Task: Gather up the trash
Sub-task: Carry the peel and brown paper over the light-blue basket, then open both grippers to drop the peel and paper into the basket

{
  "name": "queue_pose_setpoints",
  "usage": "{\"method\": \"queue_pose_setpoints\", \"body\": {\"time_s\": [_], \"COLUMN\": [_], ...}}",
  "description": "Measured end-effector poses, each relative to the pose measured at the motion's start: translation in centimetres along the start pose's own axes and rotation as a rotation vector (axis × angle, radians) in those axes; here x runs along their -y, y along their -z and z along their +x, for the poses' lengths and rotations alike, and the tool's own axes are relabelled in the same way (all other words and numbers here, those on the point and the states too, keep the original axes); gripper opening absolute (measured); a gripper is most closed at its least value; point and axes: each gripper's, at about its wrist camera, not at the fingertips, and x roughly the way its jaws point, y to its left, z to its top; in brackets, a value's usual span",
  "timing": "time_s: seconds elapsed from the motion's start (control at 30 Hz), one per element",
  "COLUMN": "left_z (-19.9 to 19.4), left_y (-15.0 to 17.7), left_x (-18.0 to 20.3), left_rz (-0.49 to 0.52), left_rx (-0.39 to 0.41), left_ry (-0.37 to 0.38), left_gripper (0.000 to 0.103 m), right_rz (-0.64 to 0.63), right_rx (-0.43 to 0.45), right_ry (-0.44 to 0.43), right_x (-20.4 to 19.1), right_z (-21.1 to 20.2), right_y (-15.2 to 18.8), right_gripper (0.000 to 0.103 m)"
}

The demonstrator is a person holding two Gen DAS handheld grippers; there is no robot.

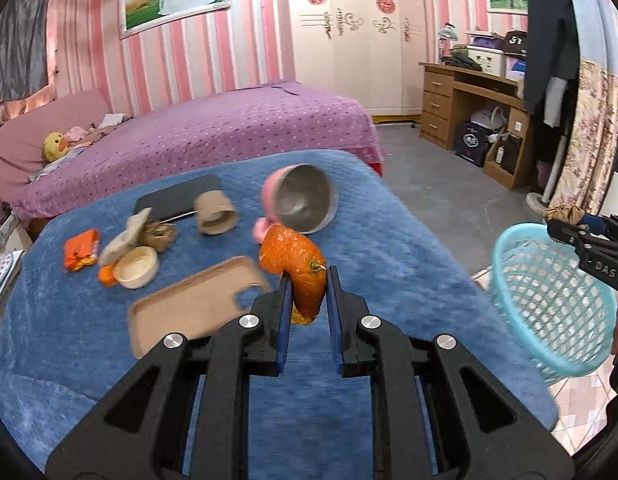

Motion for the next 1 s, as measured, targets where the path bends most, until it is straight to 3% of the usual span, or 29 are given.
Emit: {"method": "queue_pose_setpoints", "body": {"time_s": [0.43, 0.8, 0.9, 1.0], "left_z": [1.4, 3.7, 4.1, 4.0], "left_y": [0.2, 0.4, 0.4, 0.5], "left_x": [13.5, 20.0, 20.3, 20.3], "left_rz": [0.064, 0.103, 0.109, 0.117], "left_rx": [-0.004, -0.072, -0.093, -0.087], "left_ry": [0.138, 0.214, 0.229, 0.215], "left_gripper": [0.015, 0.016, 0.019, 0.041], "right_rz": [0.051, 0.129, 0.145, 0.153], "right_rx": [-0.019, -0.028, -0.031, -0.029], "right_ry": [0.112, 0.088, 0.088, 0.087], "right_x": [8.3, 11.1, 11.3, 11.4], "right_z": [-1.2, -0.9, -1.0, -1.1], "right_y": [2.2, 3.2, 3.3, 3.4], "right_gripper": [0.047, 0.047, 0.047, 0.047]}}
